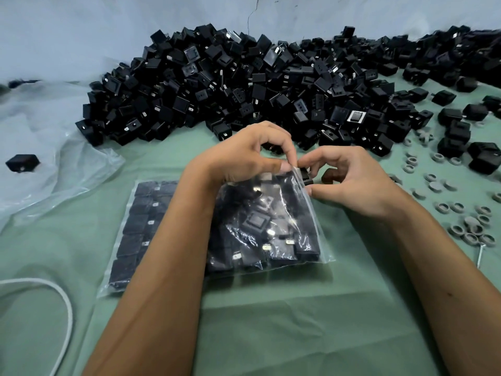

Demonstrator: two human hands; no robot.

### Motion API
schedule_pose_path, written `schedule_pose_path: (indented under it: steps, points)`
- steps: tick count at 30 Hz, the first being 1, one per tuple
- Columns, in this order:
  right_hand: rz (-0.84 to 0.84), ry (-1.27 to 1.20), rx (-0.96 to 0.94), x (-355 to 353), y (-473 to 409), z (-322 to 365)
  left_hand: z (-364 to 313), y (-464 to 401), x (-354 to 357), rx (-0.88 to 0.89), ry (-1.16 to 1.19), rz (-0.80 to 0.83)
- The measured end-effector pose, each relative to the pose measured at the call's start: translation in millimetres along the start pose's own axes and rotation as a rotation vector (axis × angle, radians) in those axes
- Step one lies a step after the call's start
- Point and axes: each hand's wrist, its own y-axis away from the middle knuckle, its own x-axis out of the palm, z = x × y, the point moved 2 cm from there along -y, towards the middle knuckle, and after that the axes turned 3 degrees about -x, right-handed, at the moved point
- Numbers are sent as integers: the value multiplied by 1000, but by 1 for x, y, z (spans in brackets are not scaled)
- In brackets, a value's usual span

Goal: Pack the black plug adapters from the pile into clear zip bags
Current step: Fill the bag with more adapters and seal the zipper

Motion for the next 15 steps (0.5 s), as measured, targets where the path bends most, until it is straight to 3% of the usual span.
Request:
schedule_pose_path:
  steps: [4,7,13,15]
  points:
    - [11,-84,-46,13,-1,4,-2,-2,1,50,-8,-48]
    - [-20,-152,-67,16,-2,2,4,1,-7,57,37,-207]
    - [-198,-227,-117,10,-3,-6,38,32,-51,-200,112,-578]
    - [-275,-302,-117,12,-3,-6,52,44,-62,-305,113,-621]
